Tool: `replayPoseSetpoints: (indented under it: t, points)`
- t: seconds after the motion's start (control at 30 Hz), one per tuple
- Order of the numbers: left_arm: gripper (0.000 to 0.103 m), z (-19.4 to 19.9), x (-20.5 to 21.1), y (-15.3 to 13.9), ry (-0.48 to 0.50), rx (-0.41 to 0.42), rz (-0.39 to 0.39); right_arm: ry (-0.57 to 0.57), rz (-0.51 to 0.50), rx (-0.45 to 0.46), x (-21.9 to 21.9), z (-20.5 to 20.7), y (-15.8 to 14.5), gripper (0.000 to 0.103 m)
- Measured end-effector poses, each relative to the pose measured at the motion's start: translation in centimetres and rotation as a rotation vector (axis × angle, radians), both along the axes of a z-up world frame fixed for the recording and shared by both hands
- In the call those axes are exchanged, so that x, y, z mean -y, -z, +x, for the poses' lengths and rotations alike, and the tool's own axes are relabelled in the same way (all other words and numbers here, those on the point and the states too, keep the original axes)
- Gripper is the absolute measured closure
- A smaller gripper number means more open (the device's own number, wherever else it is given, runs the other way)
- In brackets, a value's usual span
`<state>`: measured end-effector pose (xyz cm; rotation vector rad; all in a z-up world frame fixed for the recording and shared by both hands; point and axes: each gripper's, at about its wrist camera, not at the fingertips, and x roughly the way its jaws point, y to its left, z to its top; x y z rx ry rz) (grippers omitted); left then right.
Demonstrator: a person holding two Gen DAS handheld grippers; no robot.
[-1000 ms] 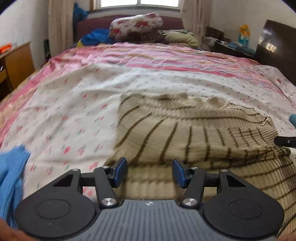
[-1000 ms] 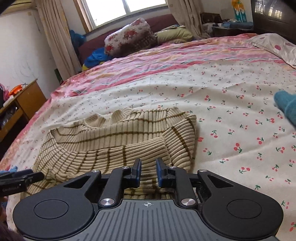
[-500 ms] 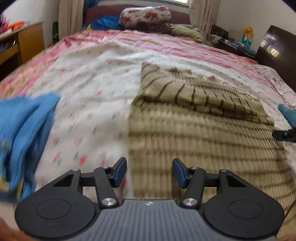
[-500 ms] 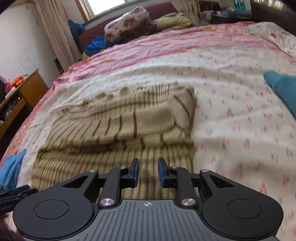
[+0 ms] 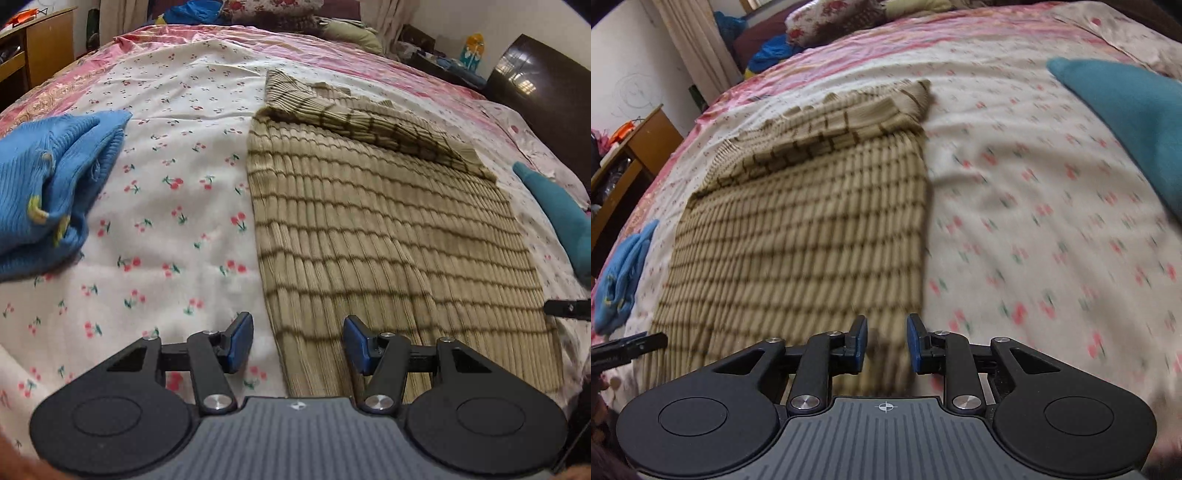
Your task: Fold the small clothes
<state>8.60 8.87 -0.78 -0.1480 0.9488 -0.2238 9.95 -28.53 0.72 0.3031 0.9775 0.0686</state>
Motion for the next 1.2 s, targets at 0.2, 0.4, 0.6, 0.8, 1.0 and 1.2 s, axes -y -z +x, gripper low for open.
replayPoseSetpoints:
  t: [0.2, 0.4, 0.6, 0.8, 1.0, 1.2]
  points:
    - [0.044, -1.0, -0.1, 0.2, 0.006, -0.014, -0.04, 0.028, 0.042, -0.054, 0.6, -3.4, 1.1, 0.075]
    - [0.043, -1.4, 0.1, 0.2, 0.006, -0.014, -0.051, 0.009, 0.09, -0.049, -0.2, -3.9, 1.0, 0.073]
    - [0.044, -1.3, -0.3, 0.2, -0.009, -0.024, -0.093, 0.012, 0.105, -0.05, -0.4, -3.6, 1.5, 0.073]
    - [0.067, -1.2, -1.4, 0.4, -0.068, -0.038, -0.119, 0.017, 0.113, -0.05, -0.2, -3.6, 1.6, 0.073]
    - [0.078, -1.1, -1.8, 0.4, -0.073, -0.057, -0.15, 0.02, 0.119, -0.058, -0.2, -3.7, 1.4, 0.075]
    - [0.074, -0.9, -1.0, 0.6, -0.046, -0.061, -0.126, 0.011, 0.097, -0.089, -1.1, -3.3, 1.3, 0.073]
